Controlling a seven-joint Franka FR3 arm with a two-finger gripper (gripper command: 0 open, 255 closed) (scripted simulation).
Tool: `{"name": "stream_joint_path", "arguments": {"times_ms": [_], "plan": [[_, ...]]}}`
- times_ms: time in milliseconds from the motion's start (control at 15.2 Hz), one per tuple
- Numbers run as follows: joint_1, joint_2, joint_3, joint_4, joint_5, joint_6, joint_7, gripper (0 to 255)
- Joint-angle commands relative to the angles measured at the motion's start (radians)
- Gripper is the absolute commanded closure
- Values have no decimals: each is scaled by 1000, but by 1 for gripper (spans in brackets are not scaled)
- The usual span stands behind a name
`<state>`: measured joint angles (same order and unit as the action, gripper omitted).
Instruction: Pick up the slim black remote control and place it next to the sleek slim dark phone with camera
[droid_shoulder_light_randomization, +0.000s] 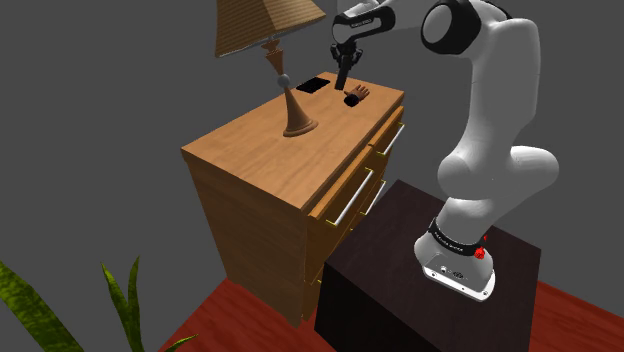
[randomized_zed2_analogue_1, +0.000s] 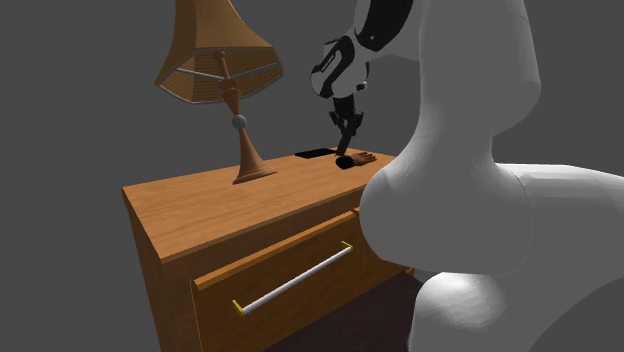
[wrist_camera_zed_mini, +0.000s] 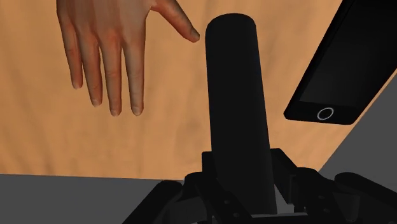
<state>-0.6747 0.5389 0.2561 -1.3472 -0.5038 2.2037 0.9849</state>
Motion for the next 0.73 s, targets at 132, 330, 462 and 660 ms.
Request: {"name": "stream_joint_path", "arguments": {"times_ms": [132,330,462,660], "plan": [[-2,8,-7,-40,-13,46,20,255],[-1,18,-12,-63,-24,77,35,255],[0,25,-16,-77,-32,97,46,255],[1,30,-19,-84,-36,108,51,255]]}}
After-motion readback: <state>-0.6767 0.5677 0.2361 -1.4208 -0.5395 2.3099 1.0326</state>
